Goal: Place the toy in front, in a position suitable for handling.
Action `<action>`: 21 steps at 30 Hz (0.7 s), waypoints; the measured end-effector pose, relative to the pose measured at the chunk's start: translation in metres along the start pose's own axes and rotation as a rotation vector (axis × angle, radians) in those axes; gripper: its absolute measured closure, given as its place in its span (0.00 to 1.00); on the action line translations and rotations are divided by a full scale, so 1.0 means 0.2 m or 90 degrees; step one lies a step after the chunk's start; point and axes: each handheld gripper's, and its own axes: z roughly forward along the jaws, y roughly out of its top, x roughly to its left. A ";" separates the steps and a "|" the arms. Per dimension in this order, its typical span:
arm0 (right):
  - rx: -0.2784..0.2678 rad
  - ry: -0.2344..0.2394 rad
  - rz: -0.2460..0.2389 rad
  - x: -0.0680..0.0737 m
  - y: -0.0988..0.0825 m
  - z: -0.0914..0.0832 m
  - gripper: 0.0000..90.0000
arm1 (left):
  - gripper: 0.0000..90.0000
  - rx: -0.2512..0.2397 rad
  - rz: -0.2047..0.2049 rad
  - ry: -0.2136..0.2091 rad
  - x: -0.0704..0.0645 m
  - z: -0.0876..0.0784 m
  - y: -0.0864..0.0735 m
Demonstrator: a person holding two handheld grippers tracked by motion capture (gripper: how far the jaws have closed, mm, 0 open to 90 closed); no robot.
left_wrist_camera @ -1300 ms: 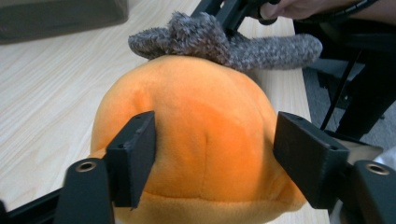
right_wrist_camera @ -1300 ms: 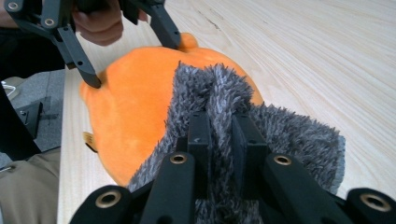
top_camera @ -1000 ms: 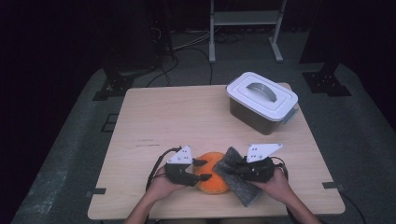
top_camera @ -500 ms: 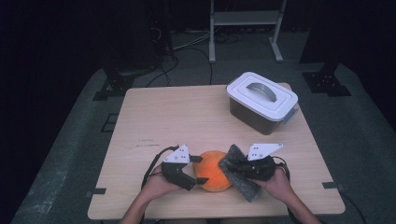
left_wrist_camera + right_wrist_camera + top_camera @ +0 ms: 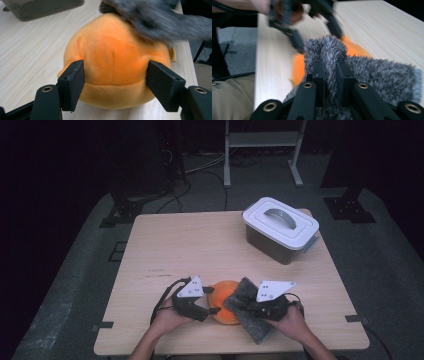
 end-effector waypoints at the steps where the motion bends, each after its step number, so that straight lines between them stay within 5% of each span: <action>1: 0.005 -0.001 -0.015 0.02 0.01 0.02 0.87 | 0.34 0.002 -0.001 -0.001 0.01 0.00 0.00; 3: 0.018 -0.007 -0.033 0.03 0.01 0.04 0.87 | 0.34 -0.001 -0.008 -0.003 0.01 0.00 -0.01; 12: 0.048 -0.040 0.024 -0.03 -0.17 -0.12 0.87 | 0.31 -0.010 -0.028 -0.006 0.02 0.00 -0.03; 15: 0.038 -0.039 0.030 -0.03 -0.15 -0.13 0.87 | 0.31 -0.012 -0.026 -0.012 0.02 0.01 -0.03; 21: 0.035 -0.035 -0.010 -0.01 -0.06 -0.05 0.87 | 0.31 -0.010 -0.024 -0.023 0.03 0.01 -0.05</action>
